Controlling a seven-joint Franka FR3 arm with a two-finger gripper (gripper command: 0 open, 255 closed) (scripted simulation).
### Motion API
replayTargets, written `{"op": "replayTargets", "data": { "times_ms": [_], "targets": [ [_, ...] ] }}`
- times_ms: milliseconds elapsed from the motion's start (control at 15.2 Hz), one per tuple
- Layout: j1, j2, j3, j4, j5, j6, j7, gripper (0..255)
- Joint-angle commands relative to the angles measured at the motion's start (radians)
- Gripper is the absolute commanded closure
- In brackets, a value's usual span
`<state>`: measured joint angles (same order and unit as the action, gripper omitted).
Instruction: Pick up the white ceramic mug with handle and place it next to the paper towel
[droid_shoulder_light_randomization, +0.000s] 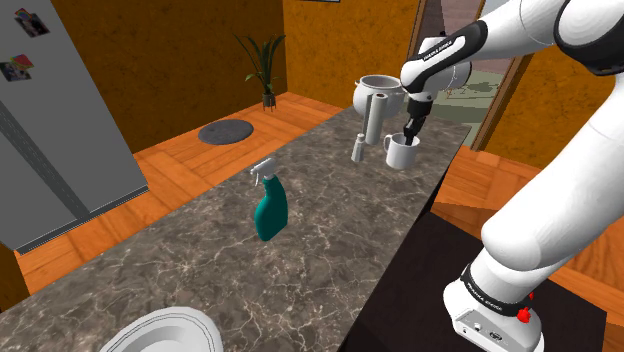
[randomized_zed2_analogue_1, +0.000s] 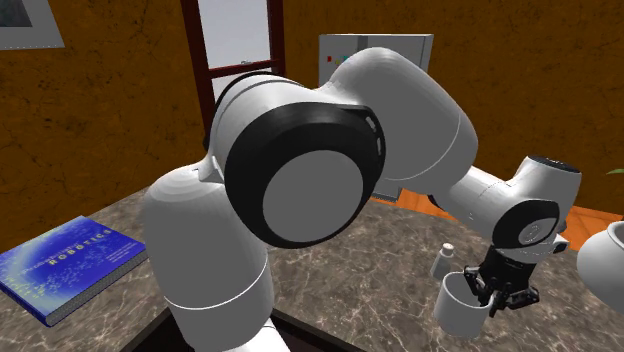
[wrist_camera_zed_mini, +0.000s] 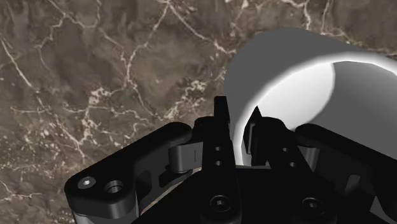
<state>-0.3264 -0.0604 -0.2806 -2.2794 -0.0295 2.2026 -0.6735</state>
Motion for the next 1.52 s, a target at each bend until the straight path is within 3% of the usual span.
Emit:
{"op": "replayTargets", "data": {
  "times_ms": [0, 594, 660, 990, 1254, 1452],
  "targets": [
    [0.000, 0.014, 0.000, -0.010, 0.004, 0.024, -0.002, 255],
    [0.000, 0.019, -0.001, -0.014, 0.006, 0.033, -0.003, 255],
    [0.000, 0.019, -0.001, -0.014, 0.006, 0.033, -0.003, 0],
    [0.000, 0.019, -0.001, -0.013, 0.006, 0.033, -0.003, 0],
    [0.002, -0.043, 0.004, 0.056, -0.011, -0.096, 0.010, 0],
    [0.001, -0.043, 0.004, 0.056, -0.011, -0.096, 0.010, 0]
  ]
}}
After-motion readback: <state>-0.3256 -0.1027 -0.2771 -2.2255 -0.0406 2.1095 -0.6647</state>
